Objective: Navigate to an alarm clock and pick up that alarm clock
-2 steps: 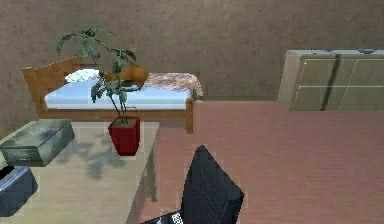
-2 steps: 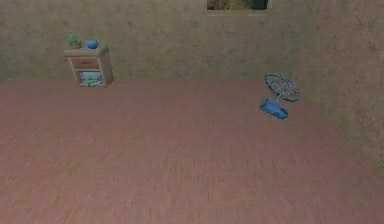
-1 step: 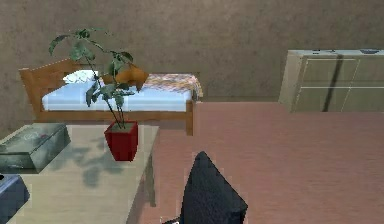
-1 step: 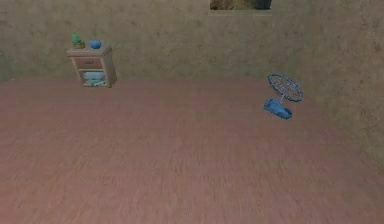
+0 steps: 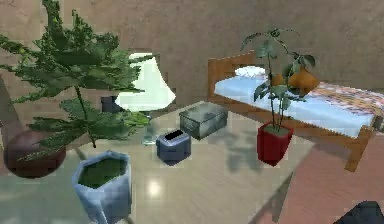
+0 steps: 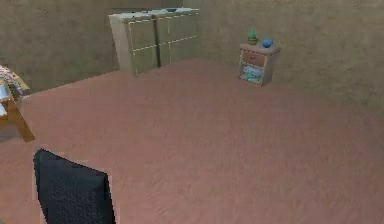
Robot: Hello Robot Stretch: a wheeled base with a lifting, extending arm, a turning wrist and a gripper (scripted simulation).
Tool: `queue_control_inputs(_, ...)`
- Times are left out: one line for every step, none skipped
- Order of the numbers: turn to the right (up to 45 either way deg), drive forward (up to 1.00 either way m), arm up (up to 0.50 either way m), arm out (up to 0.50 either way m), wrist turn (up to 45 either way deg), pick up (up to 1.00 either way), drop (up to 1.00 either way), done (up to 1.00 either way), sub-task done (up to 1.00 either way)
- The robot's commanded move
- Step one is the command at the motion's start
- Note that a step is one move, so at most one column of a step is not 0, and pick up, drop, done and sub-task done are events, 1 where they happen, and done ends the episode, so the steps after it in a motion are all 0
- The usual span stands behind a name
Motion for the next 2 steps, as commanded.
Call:
queue_control_inputs(-45.0,0.0,0.0,0.0,0.0,0.0,0.0,0.0,0.0)
queue_control_inputs(-45.0,0.0,0.0,0.0,0.0,0.0,0.0,0.0,0.0)
